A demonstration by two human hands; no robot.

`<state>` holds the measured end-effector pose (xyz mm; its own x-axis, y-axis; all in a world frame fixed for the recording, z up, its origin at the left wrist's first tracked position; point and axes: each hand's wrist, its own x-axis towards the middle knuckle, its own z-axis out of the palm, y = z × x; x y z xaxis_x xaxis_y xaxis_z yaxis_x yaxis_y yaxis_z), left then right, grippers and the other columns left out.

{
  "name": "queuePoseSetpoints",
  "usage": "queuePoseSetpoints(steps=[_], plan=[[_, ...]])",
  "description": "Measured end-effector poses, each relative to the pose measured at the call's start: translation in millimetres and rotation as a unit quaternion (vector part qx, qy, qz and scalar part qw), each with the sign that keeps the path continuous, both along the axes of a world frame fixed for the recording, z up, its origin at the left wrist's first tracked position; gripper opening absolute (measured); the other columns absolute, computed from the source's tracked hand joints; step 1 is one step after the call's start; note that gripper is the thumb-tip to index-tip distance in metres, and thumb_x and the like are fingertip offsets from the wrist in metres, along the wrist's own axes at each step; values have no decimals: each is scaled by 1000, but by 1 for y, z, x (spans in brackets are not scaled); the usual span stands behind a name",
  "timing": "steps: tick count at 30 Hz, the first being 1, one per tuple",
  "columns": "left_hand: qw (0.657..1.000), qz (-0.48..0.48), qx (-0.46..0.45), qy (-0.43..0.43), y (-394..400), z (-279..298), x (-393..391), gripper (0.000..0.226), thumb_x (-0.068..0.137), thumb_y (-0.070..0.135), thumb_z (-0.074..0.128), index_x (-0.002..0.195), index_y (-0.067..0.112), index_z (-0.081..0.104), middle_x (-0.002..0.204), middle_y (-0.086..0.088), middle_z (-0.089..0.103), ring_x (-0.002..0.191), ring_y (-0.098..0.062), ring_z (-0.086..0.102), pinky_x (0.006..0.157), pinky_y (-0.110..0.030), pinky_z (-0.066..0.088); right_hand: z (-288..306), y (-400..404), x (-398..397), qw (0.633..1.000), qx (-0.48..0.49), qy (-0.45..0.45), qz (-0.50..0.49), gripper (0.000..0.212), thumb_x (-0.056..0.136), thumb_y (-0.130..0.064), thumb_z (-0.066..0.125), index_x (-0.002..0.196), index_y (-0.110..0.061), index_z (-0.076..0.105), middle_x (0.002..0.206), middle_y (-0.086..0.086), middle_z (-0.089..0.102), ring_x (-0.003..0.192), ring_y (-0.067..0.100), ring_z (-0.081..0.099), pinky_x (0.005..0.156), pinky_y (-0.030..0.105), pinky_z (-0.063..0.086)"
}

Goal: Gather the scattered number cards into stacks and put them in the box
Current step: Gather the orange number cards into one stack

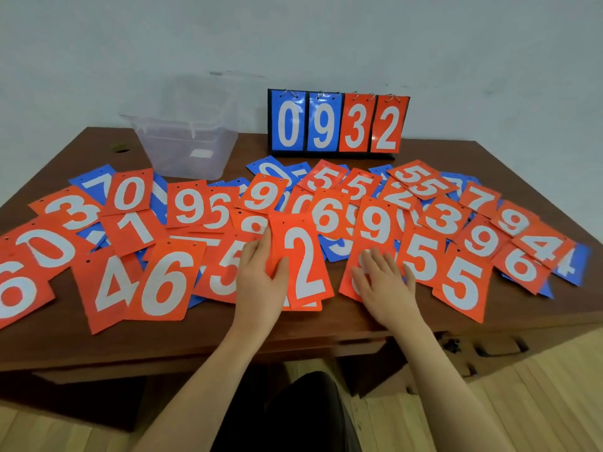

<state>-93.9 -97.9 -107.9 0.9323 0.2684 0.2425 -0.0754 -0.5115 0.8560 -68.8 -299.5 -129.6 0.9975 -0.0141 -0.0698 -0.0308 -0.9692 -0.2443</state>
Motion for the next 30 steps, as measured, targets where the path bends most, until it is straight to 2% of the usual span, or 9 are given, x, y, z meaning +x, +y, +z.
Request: queuePoseSetpoints(steps=[5,8,11,17,20,22,24,27,30], plan=[[1000,18,15,13,4,-4,-2,56,92,24,52,144,20,29,139,-5,41,128,-16,41,95,-32,46,8,17,12,993,69,4,95,47,99,-46,29,144,-33,32,156,-12,21,145,7,10,115,44,-7],[999,25,18,15,6,-5,0,57,92,23,52,144,20,29,140,-5,41,128,-17,41,96,-35,47,8,21,13,993,86,-76,11,51,92,-50,45,139,-31,38,151,-8,30,140,15,23,114,45,8],[999,26,15,9,5,-5,3,56,92,22,52,143,20,30,139,-6,41,128,-17,42,95,-35,47,7,20,9,986,98,-76,-115,70,81,-60,57,136,-22,39,147,3,31,138,27,23,112,47,15],[999,24,28,-11,3,-3,7,54,93,20,51,143,19,30,137,-6,44,127,-17,44,94,-32,46,6,24,18,980,135,-34,-144,69,74,-54,70,129,-21,43,143,4,31,136,28,24,112,46,16],[999,24,32,-25,7,-3,6,55,93,18,51,143,18,30,136,-7,45,125,-18,46,94,-33,47,10,25,24,972,182,-48,-142,58,77,-38,74,123,-20,43,133,4,44,129,26,38,107,42,29],[998,29,42,-31,10,-2,6,54,93,16,51,143,18,30,135,-8,46,125,-19,45,95,-32,45,15,27,20,948,284,-94,-109,41,85,-21,68,119,-16,45,120,0,54,114,19,53,88,24,43],[997,40,55,-31,14,-2,8,54,93,16,50,143,17,30,136,-9,45,127,-19,43,94,-26,41,25,30,11,907,381,-149,-102,30,90,-16,61,117,-17,46,112,-7,55,101,10,55,71,11,43],[997,47,58,-29,16,-1,8,53,94,17,49,143,18,30,138,-8,43,128,-19,42,92,-23,37,38,34,5,846,484,-201,-104,29,90,-22,61,114,-26,47,104,-17,56,93,6,60,69,17,51],[998,30,38,-38,12,3,7,51,94,20,48,143,19,31,137,-7,44,125,-17,44,93,-28,44,47,42,5,793,572,-183,-100,36,86,-21,66,114,-30,45,99,-15,58,89,8,65,67,24,57]])
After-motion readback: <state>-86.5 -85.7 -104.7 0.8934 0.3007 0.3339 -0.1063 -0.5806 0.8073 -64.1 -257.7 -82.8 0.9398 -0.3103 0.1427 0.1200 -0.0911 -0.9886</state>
